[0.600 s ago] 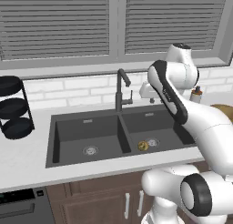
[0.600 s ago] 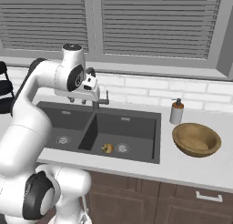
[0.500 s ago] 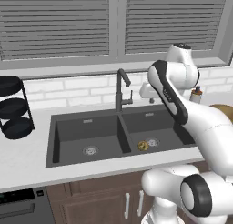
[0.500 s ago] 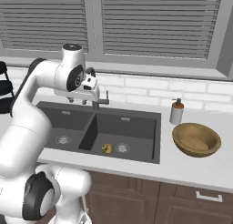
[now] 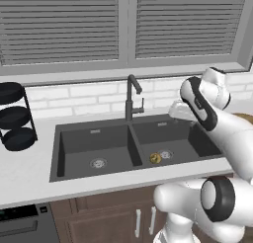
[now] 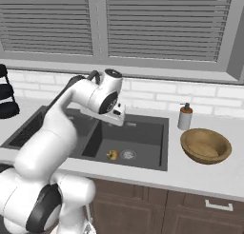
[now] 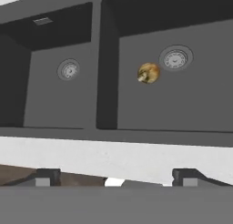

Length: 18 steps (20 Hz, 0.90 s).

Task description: Pick the onion from the sink and place it in the bowl. Then pick the bowl and place it in the microwave. Then close the microwave door and press the start button.

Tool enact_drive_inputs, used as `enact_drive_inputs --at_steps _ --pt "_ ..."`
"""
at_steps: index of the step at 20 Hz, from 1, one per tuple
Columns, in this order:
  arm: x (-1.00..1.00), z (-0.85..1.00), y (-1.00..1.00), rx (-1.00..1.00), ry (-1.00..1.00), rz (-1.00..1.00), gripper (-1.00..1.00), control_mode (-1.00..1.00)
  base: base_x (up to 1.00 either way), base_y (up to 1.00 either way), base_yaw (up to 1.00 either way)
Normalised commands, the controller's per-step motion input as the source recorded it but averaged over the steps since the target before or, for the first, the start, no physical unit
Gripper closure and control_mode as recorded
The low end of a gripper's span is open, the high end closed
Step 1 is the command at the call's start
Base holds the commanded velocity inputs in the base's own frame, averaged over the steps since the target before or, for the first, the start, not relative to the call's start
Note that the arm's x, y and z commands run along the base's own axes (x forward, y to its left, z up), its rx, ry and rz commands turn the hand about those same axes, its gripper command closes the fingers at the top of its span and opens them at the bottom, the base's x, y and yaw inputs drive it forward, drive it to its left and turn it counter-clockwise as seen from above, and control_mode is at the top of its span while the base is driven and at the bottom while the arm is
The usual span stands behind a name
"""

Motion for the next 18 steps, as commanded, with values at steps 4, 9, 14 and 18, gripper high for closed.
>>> enact_drive_inputs --at_steps 4,9,14,18 --pt "0.47 -0.67 -0.45 0.04 0.11 0.00 -1.00 -1.00 0.00 0.00 0.00" --pt "0.52 -0.55 0.00 0.00 0.03 0.00 -1.00 -1.00 0.00 0.00 0.00" --pt "0.19 -0.74 0.33 0.00 0.00 0.02 -1.00 -1.00 0.00 0.00 0.00" --pt "0.17 -0.73 0.51 0.00 0.00 0.00 -1.00 -1.00 0.00 0.00 0.00"
